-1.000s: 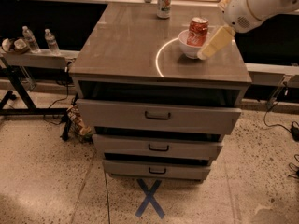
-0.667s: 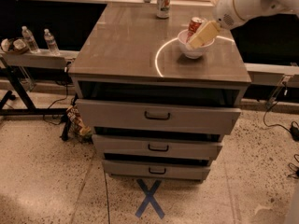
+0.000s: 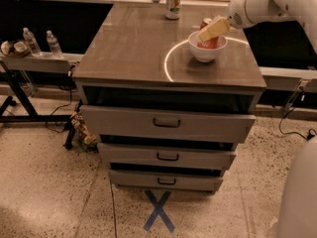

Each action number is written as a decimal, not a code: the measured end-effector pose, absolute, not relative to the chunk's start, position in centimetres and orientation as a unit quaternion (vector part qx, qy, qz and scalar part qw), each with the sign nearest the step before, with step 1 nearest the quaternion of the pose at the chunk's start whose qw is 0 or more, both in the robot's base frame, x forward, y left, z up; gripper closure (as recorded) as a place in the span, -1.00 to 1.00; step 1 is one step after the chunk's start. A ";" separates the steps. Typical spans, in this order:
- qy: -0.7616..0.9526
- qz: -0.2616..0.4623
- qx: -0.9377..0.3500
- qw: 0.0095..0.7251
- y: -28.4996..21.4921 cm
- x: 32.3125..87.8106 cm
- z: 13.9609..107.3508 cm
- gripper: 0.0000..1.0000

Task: Pick coke can from white bowl and place on counter

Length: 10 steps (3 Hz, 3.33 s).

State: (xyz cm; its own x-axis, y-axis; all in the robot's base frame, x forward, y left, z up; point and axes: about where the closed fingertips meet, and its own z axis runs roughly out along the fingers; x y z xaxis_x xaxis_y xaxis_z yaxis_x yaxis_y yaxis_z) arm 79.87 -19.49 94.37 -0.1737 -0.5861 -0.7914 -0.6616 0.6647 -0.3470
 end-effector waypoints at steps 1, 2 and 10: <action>0.785 0.066 -0.370 0.493 -20.4 80.6 92.9 -1.00; 0.806 0.103 -0.343 0.471 -20.5 80.0 91.3 -0.68; 0.697 0.186 -0.427 0.546 -13.3 78.5 101.4 1.00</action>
Offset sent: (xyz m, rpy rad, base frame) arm -0.0091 -0.0170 -0.0438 0.2215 0.2569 -0.0923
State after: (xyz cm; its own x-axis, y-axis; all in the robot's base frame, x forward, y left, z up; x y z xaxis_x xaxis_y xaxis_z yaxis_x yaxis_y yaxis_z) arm 78.47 -13.27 101.41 -0.0407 -0.3914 -0.9193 -0.7978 0.5667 -0.2059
